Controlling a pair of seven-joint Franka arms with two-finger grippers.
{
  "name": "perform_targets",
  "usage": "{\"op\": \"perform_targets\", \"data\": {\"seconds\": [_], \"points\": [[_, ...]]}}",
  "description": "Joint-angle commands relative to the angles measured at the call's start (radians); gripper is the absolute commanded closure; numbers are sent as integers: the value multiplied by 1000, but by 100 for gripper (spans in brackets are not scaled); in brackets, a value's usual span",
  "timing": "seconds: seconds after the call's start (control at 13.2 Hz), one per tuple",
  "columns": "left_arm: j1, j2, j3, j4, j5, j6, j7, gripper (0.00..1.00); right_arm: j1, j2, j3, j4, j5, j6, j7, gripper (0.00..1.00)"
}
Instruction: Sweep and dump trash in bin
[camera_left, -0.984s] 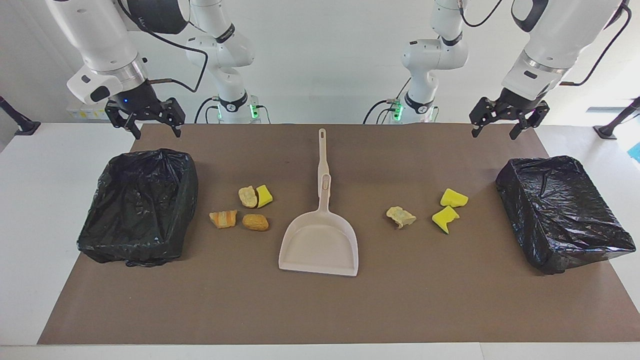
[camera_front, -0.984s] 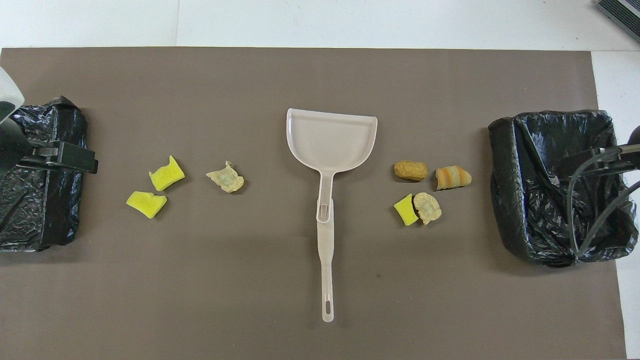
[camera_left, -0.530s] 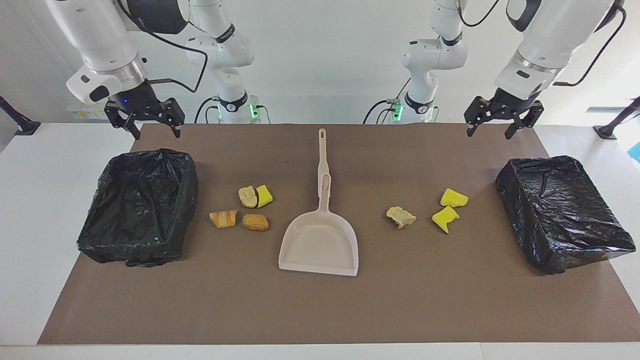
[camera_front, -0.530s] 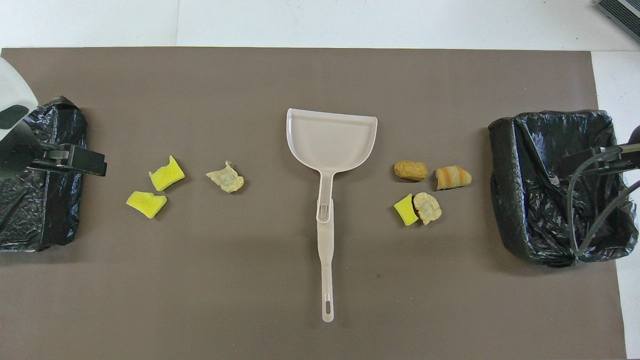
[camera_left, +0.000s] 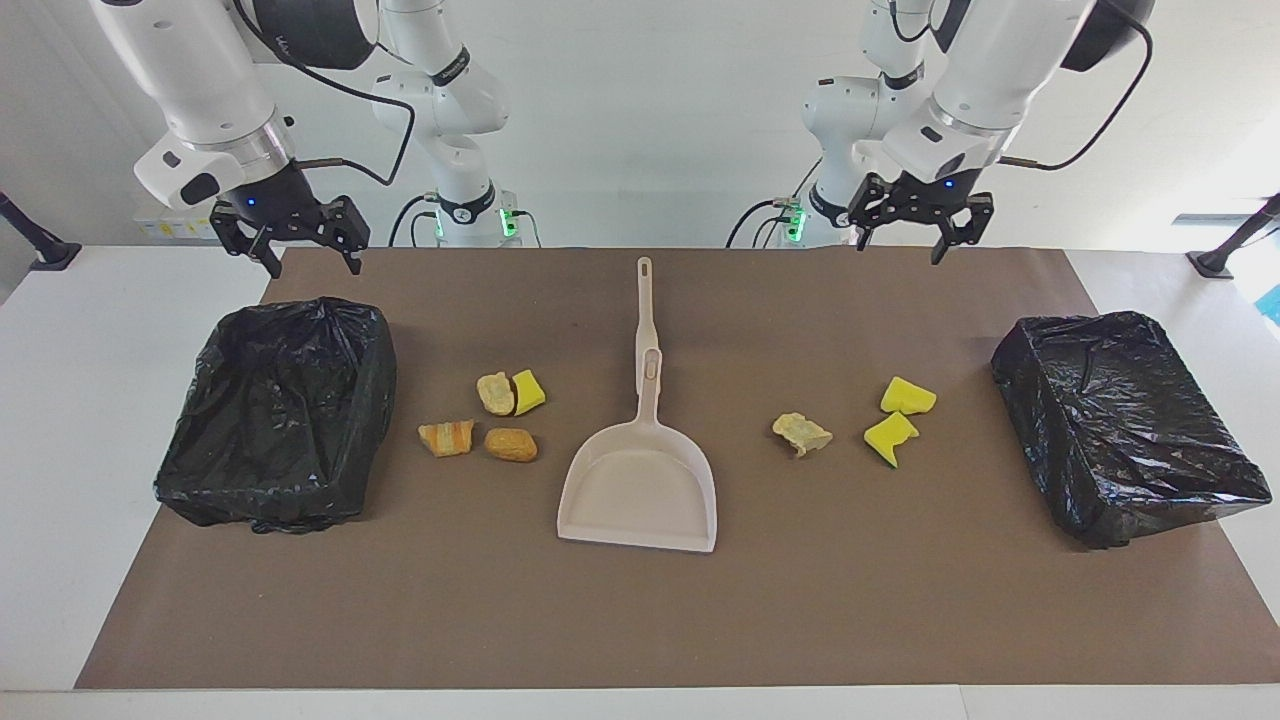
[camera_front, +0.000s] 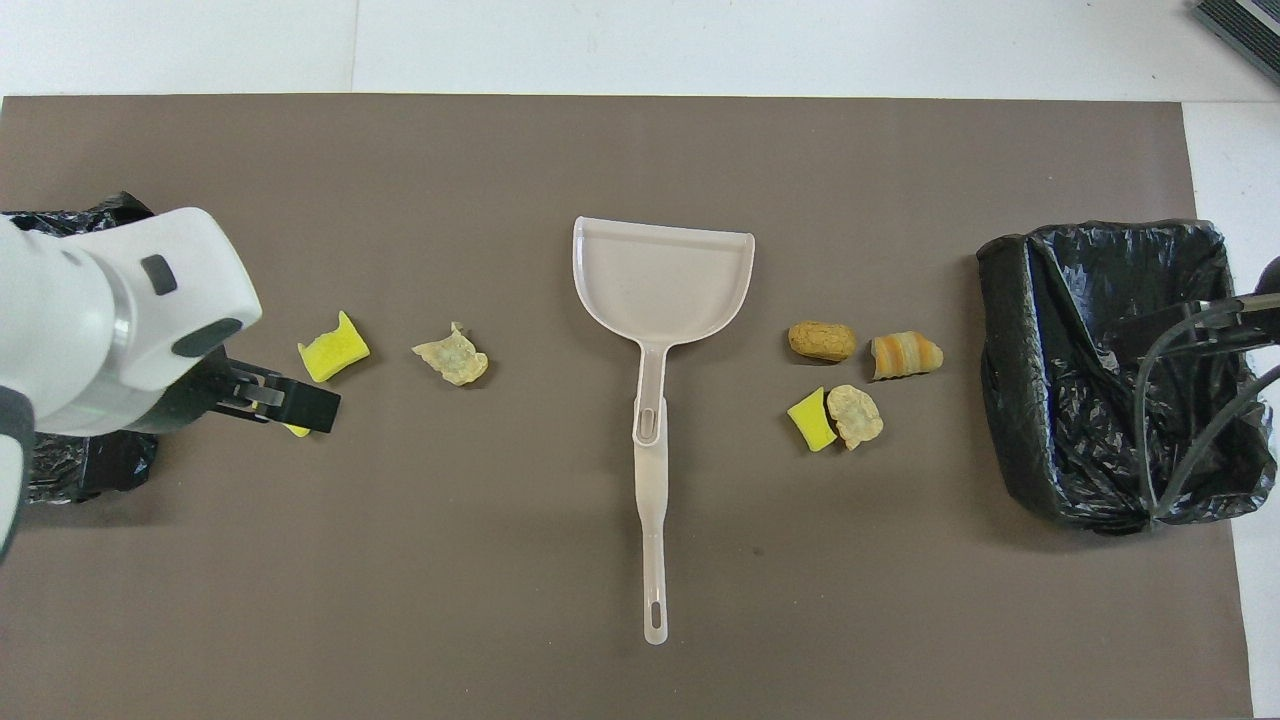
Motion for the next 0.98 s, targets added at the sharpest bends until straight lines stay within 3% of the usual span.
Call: {"op": "perform_targets", "data": {"seconds": [0.0,0.23,0.53,0.91], "points": [[-96,-72,17,-98,-27,3,6,0,-17,-40,3,-45,10,-11,-23,0],[-187,-85,17,-189,-71,81,-3,0,-31,-42,3,-48,16,-18,-24,0],[-311,-76,17,-367,-71,314,-8,0,-16,-74,12,-99,22,1,-9,0],[-475,-54,10,-506,-60,540,-156,0,93,-44,48,-94,24,93,225,0]]}}
